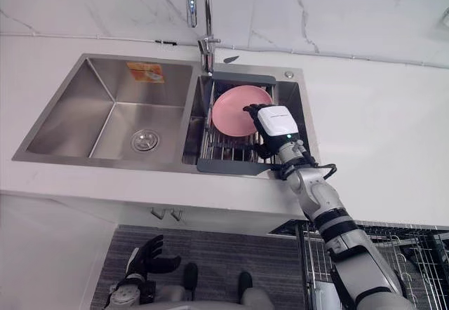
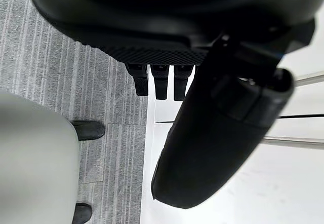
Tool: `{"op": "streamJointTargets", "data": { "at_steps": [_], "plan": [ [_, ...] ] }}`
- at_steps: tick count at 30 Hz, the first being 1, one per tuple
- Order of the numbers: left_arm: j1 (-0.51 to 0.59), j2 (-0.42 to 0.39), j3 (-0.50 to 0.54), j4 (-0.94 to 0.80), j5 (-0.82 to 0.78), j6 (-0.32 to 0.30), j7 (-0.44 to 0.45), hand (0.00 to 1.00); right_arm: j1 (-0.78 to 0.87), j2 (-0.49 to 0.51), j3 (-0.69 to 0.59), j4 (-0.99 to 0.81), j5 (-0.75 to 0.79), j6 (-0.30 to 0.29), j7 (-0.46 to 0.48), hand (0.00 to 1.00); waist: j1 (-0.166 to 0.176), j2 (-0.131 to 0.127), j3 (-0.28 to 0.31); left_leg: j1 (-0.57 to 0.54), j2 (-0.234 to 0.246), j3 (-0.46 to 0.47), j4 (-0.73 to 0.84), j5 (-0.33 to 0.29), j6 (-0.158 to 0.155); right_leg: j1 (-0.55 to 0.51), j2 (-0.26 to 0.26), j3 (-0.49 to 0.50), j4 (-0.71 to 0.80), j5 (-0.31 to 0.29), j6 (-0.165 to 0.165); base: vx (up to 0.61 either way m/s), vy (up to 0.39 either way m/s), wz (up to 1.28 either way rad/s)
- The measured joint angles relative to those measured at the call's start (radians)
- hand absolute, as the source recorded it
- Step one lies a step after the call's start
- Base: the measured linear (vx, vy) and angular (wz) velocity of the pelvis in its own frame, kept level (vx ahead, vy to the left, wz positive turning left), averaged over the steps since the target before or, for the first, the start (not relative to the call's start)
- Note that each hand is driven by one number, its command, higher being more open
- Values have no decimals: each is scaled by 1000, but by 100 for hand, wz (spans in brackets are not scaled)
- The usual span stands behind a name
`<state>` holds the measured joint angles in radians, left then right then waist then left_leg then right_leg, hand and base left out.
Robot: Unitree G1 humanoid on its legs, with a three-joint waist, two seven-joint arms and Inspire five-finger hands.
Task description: Walk over to the sink, pick up the cup, carry it to the dishwasher, place the cup inside the dishwasher, then close the dishwasher door
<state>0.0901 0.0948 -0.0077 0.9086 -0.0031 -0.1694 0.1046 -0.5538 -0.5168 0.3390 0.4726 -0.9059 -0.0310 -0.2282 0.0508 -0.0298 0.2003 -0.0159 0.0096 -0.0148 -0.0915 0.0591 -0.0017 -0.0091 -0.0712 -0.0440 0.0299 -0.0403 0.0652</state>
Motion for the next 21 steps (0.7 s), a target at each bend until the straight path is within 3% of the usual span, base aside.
{"op": "streamJointTargets", "data": {
  "at_steps": [3, 7, 21],
  "plan": [
    [-2, 6, 0, -5, -17, 0, 3, 90, -18, -15, 4, 9, -3, -21, 1, 30, 3, -7, 11, -4, 0, -1, 3, 5, 3, -3, -1, 0, 0, 4, 0, -1, 0, 1],
    [-6, 4, 0, -5, -19, -5, 3, 90, -52, -14, -5, 1, -11, -24, -64, 30, 6, -3, 21, -7, -2, -3, 0, 6, 2, -4, -2, -3, 0, 4, 1, -11, -4, 2],
    [-11, 5, 0, -8, -26, -8, 0, 90, 20, -10, -68, -120, 49, -24, -54, 30, 4, -5, 40, 1, 2, 3, 5, 7, 0, 1, -1, 0, 1, 5, 1, 2, -1, 0]
  ]
}}
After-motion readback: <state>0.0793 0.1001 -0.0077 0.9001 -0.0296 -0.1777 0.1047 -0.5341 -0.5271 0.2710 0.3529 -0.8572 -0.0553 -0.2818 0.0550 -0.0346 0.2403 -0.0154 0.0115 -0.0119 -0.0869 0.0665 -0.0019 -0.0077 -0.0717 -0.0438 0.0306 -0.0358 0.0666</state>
